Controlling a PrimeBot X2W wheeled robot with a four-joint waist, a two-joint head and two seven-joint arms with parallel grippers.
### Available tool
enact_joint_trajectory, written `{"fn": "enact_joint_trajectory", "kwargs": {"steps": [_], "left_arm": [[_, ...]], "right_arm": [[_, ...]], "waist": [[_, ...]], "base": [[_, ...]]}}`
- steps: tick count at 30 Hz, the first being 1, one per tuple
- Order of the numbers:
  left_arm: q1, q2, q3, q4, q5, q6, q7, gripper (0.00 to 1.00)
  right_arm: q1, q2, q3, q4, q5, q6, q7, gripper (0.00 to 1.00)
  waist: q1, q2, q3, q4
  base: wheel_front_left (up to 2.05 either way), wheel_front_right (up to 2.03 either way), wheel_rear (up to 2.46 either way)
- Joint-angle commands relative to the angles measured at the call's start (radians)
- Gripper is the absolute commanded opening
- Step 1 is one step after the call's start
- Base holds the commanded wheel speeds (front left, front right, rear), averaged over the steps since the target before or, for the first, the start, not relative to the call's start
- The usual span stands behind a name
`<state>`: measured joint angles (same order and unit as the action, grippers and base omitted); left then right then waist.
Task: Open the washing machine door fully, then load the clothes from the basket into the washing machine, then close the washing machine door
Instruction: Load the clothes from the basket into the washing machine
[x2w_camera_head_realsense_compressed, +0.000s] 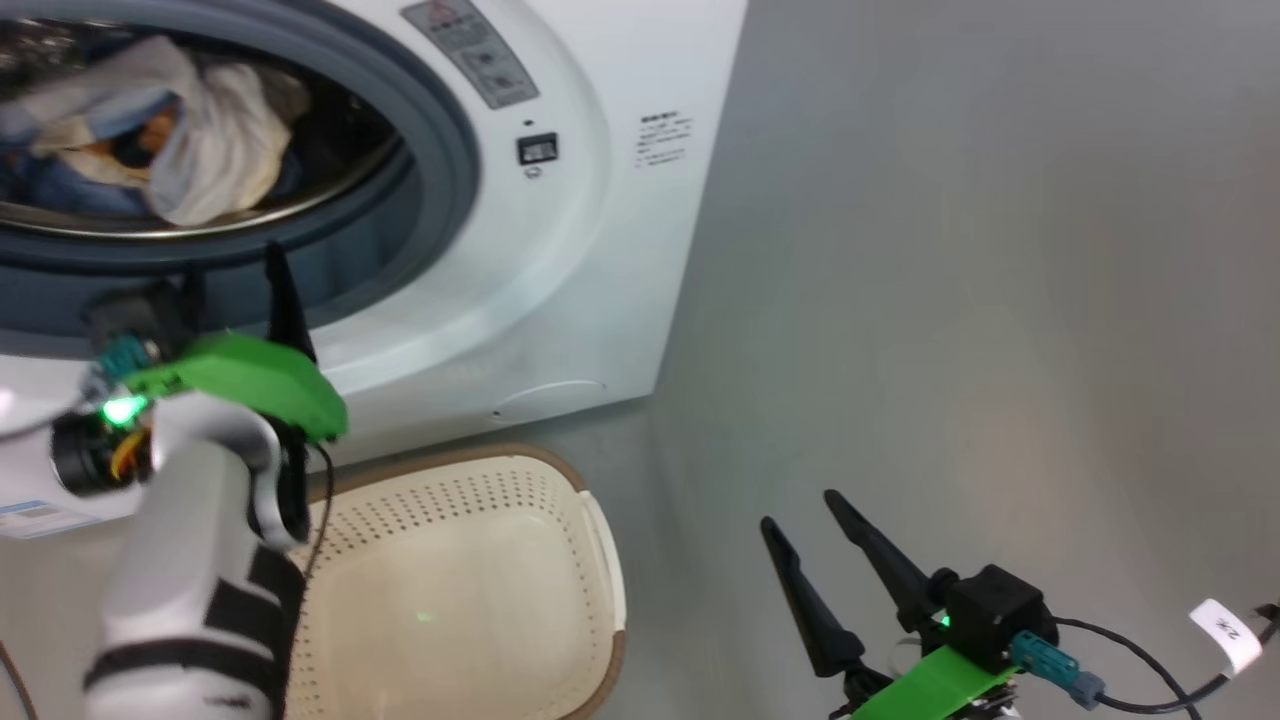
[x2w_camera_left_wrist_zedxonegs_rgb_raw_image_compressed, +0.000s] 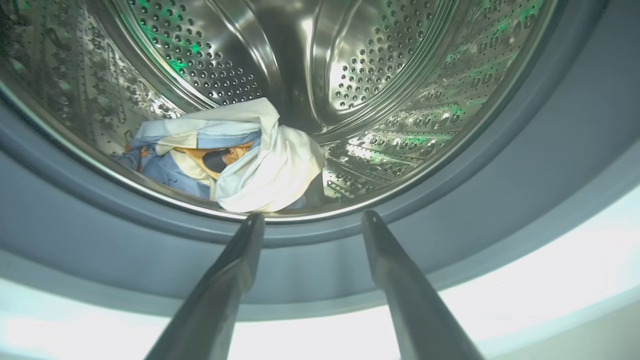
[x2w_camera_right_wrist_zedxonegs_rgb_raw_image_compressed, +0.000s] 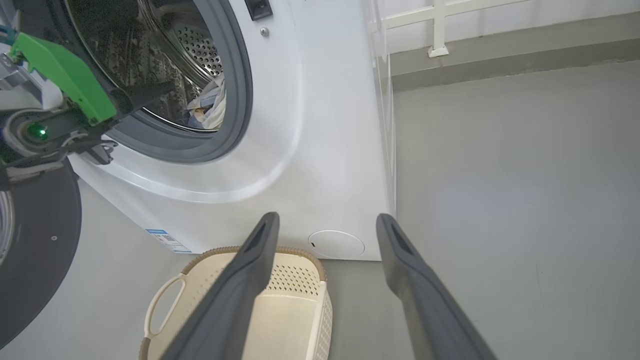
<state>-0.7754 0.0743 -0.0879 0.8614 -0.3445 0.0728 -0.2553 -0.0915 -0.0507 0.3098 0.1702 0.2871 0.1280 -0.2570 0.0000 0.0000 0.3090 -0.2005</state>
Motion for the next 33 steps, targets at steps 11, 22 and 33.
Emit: {"fn": "enact_joint_trajectory", "kwargs": {"steps": [11, 22, 33], "left_arm": [[0.285, -0.02, -0.005, -0.211, 0.026, -0.052, -0.006, 1.0], [0.509, -0.024, -0.082, -0.399, -0.032, -0.007, -0.006, 1.0], [0.738, -0.024, -0.057, -0.602, -0.034, 0.044, -0.006, 1.0]], "right_arm": [[0.061, 0.001, -0.06, -0.035, -0.031, 0.003, -0.005, 1.0], [0.101, 0.0, -0.086, -0.04, -0.049, 0.003, -0.005, 1.0], [0.135, -0.037, -0.098, -0.056, -0.063, 0.003, -0.005, 1.0]], "waist": [[0.0, 0.0, -0.14, 0.133], [0.0, 0.0, -0.217, 0.157], [0.0, 0.0, -0.277, 0.159]], "base": [[0.0, 0.0, 0.0], [0.0, 0.0, 0.0], [0.0, 0.0, 0.0]]}}
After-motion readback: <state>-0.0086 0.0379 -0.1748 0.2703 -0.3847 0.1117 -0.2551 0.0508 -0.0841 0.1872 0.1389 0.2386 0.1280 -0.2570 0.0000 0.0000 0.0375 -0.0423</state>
